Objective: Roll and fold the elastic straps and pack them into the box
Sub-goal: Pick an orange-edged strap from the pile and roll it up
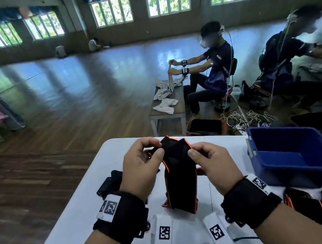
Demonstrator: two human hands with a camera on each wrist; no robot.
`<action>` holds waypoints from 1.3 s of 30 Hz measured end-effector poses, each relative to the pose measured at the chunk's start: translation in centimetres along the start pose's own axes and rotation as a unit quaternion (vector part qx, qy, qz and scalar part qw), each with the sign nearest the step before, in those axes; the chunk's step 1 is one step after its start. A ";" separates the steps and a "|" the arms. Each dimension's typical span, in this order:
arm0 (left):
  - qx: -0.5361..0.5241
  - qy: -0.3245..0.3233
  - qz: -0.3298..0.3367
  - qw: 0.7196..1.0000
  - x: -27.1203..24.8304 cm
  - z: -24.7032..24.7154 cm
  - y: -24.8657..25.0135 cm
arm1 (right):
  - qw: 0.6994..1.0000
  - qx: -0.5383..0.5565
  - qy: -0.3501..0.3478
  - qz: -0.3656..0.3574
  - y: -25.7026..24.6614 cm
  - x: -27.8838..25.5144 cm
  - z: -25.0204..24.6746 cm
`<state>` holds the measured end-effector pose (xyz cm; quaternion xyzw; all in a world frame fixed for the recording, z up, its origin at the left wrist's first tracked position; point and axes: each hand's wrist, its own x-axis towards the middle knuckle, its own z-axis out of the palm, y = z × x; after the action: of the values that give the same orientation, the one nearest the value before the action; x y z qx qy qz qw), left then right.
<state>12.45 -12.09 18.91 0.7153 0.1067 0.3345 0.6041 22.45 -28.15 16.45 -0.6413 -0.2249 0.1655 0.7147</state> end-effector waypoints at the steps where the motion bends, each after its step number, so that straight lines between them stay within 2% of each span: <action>1: -0.016 -0.002 -0.004 1.000 0.0 0.5 0.2 | 1.000 0.002 0.003 -0.001 -0.2 0.0 -0.4; 5: -0.031 -0.013 -0.022 0.999 0.0 2.7 0.6 | 1.000 0.003 0.026 -0.010 -0.9 -0.5 -1.9; 13: -0.010 -0.020 0.013 1.000 -0.4 6.3 1.2 | 0.991 -0.028 0.113 -0.063 -1.0 -0.8 -4.2; 17: -0.016 -0.020 0.004 1.000 -0.2 8.0 1.6 | 0.984 -0.094 0.107 -0.107 -1.3 -0.6 -4.8; 22: -0.013 -0.002 -0.018 1.000 0.5 10.2 2.2 | 0.960 -0.194 0.104 -0.171 -1.6 -0.4 -4.9; 26: -0.012 0.004 -0.006 1.000 1.2 11.6 3.2 | 0.981 -0.119 0.078 -0.135 -2.0 -0.1 -4.7; 30: -0.023 -0.012 -0.012 1.000 1.7 11.4 3.0 | 0.984 -0.042 0.117 -0.127 -2.9 0.5 -5.7; 32: -0.021 -0.031 -0.042 0.998 1.5 11.0 2.6 | 0.982 -0.039 0.135 -0.124 -3.1 0.6 -6.5; 35: 0.008 -0.024 -0.048 0.999 1.2 10.8 2.0 | 0.980 -0.042 0.153 -0.120 -3.0 0.5 -7.2; 39: -0.025 -0.017 -0.073 0.997 0.8 11.2 1.7 | 0.979 -0.061 0.166 -0.106 -2.6 0.2 -7.5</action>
<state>19.42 -20.96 20.30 0.6960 0.1399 0.2796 0.6464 26.44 -34.66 18.50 -0.6750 -0.1796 -0.0338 0.7148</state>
